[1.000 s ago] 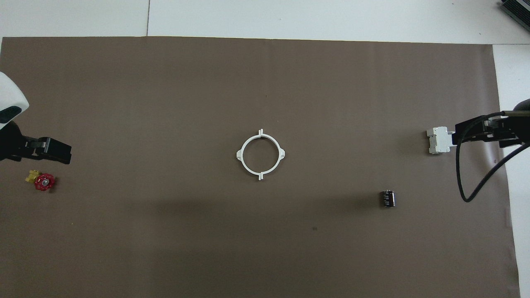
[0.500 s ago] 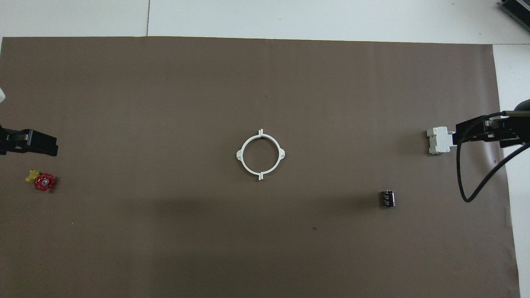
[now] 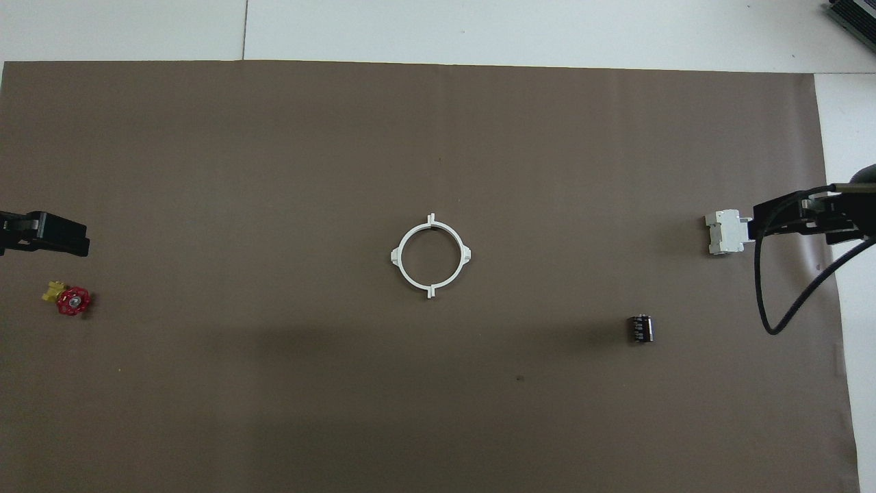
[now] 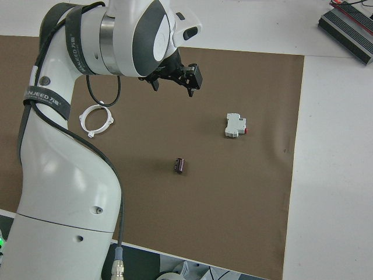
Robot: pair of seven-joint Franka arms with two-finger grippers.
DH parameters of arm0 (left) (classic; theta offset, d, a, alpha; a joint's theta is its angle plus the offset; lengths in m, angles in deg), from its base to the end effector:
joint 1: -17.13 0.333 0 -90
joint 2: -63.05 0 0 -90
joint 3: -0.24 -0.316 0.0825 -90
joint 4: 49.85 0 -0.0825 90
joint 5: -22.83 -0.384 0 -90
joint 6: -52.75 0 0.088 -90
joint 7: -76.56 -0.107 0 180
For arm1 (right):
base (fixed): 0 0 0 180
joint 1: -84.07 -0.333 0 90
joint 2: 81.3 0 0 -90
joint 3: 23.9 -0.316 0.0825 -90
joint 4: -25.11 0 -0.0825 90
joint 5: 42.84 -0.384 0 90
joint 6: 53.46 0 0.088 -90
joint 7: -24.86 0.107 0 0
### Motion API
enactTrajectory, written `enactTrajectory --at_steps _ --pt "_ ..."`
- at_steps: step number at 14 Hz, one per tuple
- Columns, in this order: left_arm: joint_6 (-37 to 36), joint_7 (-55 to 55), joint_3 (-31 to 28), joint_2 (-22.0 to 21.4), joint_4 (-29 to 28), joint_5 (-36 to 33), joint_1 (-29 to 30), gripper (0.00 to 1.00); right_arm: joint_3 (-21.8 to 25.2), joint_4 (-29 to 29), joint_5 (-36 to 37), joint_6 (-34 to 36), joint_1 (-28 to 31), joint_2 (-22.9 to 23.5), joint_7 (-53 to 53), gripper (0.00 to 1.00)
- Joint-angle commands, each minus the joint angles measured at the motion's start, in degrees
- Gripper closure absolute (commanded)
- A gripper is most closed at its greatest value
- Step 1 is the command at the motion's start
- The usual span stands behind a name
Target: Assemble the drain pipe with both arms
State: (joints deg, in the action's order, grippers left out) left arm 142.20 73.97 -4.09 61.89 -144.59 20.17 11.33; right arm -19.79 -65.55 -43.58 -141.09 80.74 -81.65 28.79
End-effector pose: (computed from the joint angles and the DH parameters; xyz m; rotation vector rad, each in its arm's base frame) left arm 0.5445 -0.0086 0.5960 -3.0934 0.1117 0.1124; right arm 0.5479 -0.0062 0.6189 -3.1260 0.1282 0.0738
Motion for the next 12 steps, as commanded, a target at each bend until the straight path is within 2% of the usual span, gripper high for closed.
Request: enactTrajectory --at_steps 1,12 --pt "0.1 0.4 -0.4 0.5 0.7 0.9 -0.7 0.00 -0.2 -0.7 0.0 0.0 0.7 -0.9 -0.9 0.00" --pt "-0.4 1.9 0.1 0.5 1.2 1.7 -0.9 0.00 -0.1 -0.8 -0.8 0.1 1.5 -0.9 -1.2 0.00"
